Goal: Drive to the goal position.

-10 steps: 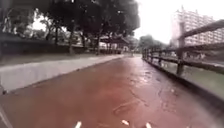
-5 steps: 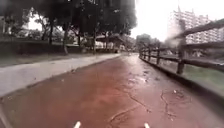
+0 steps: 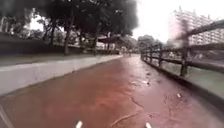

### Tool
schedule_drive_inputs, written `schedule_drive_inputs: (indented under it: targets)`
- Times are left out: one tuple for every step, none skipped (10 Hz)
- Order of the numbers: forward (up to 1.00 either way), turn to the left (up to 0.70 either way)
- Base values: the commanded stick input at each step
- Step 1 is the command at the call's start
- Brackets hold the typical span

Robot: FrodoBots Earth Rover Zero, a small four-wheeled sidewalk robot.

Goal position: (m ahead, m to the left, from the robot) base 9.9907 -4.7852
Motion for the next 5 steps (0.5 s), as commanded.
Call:
schedule_drive_inputs:
  targets:
    - [0.5, 0.0]
    - [0.5, 0.0]
    - [0.5, 0.0]
    - [0.5, 0.0]
    - [0.5, 0.0]
